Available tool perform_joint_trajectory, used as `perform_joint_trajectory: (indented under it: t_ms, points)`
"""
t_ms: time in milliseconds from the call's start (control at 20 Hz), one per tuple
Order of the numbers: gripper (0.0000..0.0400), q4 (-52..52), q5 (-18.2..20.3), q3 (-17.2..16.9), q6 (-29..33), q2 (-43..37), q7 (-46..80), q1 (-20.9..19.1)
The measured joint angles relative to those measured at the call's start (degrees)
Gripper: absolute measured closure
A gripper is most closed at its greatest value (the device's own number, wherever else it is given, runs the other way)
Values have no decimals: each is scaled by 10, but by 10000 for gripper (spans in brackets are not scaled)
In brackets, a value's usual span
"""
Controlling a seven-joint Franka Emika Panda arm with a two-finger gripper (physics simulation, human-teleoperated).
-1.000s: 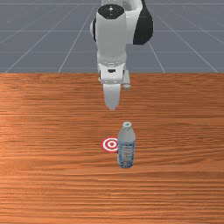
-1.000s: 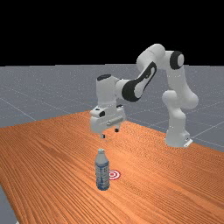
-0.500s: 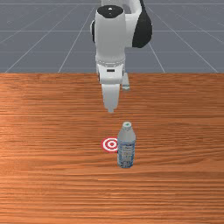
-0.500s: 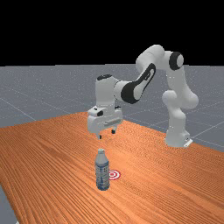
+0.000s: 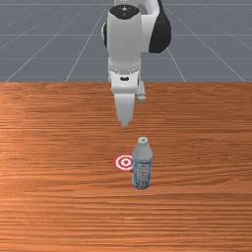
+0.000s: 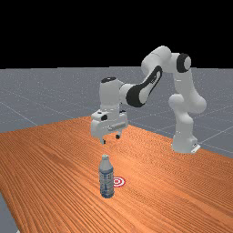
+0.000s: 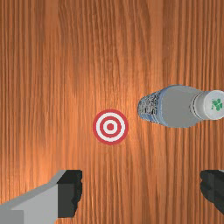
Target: Pick up the bottle and put it on the marker
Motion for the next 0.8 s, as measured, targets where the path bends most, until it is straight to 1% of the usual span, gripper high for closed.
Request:
perform_joint_trajectory:
  t_ms: [350,450,550,600,700,800]
  points:
    - [0,0,-3,-1,0,0,4,2]
    - [0,14,-27,-9,-6,9,23,11]
    - [0,45,-34,-12,-18,28,28,15]
    - [0,61,-34,-12,-23,38,27,15]
    - [0,80,-11,-2,-29,51,0,4]
    - [0,86,-11,-1,-31,55,-2,4]
